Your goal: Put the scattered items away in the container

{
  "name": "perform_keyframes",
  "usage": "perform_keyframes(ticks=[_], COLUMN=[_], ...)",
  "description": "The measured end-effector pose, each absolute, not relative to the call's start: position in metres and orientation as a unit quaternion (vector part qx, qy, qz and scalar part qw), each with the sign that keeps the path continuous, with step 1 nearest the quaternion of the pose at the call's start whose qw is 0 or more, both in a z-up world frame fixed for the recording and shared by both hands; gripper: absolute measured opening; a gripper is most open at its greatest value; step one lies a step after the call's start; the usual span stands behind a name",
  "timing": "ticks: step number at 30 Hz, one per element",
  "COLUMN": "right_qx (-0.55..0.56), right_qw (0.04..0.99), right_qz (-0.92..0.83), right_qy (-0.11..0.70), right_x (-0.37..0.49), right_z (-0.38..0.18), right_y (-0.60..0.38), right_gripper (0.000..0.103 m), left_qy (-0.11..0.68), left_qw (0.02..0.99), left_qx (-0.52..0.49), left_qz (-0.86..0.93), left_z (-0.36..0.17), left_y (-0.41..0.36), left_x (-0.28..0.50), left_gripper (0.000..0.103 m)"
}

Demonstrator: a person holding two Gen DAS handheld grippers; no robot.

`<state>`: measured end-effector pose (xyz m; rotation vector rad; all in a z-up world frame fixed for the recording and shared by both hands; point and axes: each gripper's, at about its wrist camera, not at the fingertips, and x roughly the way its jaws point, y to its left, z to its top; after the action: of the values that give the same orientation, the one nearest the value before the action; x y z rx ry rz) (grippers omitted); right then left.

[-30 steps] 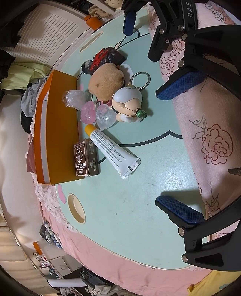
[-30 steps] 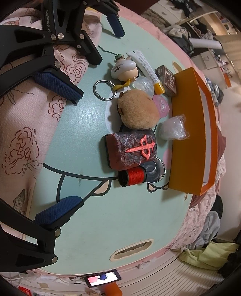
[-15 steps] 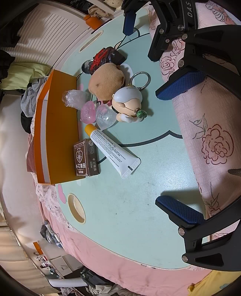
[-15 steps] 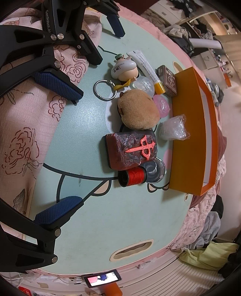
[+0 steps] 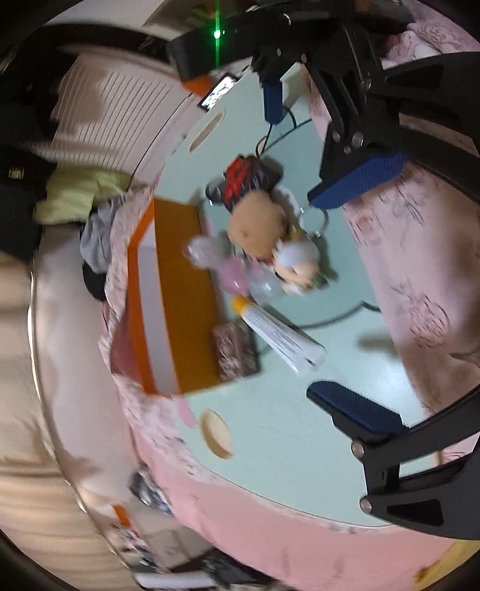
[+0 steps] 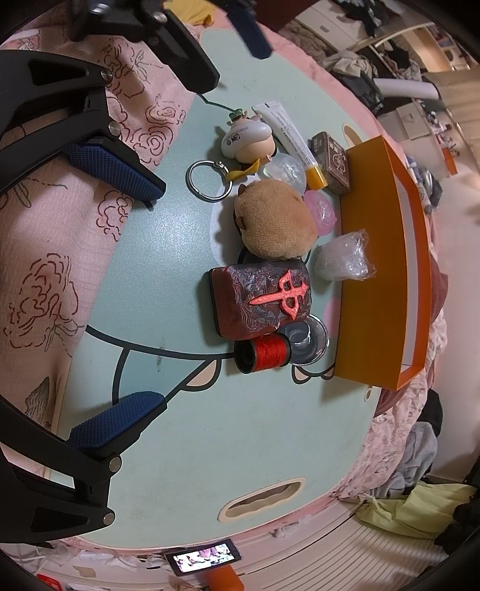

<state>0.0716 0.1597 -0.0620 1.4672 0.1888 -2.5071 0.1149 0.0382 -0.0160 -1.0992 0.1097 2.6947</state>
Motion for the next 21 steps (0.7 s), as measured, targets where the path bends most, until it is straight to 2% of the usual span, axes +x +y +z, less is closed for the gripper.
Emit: perform_keyframes(ticks=[1,2,3,8,9,10,15,21], right_qx=[0.500,0.500,0.500,0.500,0.500,0.500,0.500,0.495], right_qw=[0.115,0.115,0.115,0.115,0.115,0.115,0.115,0.117], right_qz=[-0.856,-0.856,-0.856,-0.856,-0.856,-0.856,-0.856,-0.859], right_qy=[0.064,0.065,0.064,0.065,0.065,0.065,0.065,0.049], right_x=[0.072,0.071,0.071,0.071,0.071,0.071,0.071,0.072], right_z=[-0.062,-0.062,-0.062,-0.062,-0.062,-0.061,-0.060,-0.056], right_y=[0.160,0.159,0.160,0.160,0.159,0.159,0.159,0.164], right_gripper=[0.103,0.103,0.103,0.103,0.103,0.103,0.103,0.103], left_qy=[0.041,0.044,0.046,0.052,0.051,0.049,0.024,-0.007], left_qw=[0.123,0.130,0.136,0.141,0.147,0.153,0.165,0.110], left_qx=[-0.379,-0.388,-0.398,-0.419,-0.422,-0.431,-0.416,-0.310], left_qz=[0.916,0.911,0.906,0.895,0.893,0.888,0.894,0.944], left_z=[-0.017,-0.019,-0.022,-0.034,-0.035,-0.039,-0.040,-0.013], left_y=[0.043,0.047,0.052,0.064,0.065,0.066,0.060,0.029], left_x=[0.110,0.103,0.097,0.077,0.074,0.070,0.076,0.121], left_gripper=[0.066,0.060,0.057,0.057,0.054,0.042,0.042,0.042])
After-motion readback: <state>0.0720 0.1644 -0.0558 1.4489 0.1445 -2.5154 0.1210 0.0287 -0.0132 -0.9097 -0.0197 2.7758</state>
